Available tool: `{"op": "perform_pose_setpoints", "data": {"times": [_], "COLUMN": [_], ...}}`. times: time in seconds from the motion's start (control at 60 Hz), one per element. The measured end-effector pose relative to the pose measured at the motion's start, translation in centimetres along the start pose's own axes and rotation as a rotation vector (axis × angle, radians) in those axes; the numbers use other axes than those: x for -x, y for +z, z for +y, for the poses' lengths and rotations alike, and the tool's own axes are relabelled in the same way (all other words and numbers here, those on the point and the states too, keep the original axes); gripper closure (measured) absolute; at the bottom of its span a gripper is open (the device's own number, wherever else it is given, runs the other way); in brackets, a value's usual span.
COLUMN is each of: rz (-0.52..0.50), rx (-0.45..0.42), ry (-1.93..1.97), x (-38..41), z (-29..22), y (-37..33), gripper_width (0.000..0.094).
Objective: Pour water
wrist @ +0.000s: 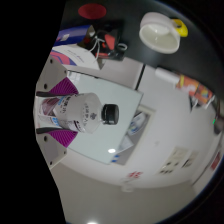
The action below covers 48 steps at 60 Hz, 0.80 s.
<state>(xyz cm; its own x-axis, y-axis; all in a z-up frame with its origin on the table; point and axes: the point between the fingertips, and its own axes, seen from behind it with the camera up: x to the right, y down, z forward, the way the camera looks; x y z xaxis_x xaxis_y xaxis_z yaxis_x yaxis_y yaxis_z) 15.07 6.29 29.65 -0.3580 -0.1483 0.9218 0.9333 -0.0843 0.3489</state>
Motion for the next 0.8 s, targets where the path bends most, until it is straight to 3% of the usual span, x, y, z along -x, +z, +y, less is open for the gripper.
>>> {"op": "perform_pose_setpoints", "data": {"times": [0.167, 0.417, 0.583, 0.8], "rz": [-0.053, -0.116, -0.103, -0.147], "rx": [-0.182, -0.225, -0.251, -0.125], "ry": [-0.325, -0.416, -0.086, 0.804], "x": [4.9, 8.3, 3.6, -4.7], "z": [-8.3, -10.1, -8.9, -1.9], "y": [-0.3, -1.1, -2.0, -2.7], "gripper_width": [0.0534, 0.0547, 0.0535, 0.0538]}}
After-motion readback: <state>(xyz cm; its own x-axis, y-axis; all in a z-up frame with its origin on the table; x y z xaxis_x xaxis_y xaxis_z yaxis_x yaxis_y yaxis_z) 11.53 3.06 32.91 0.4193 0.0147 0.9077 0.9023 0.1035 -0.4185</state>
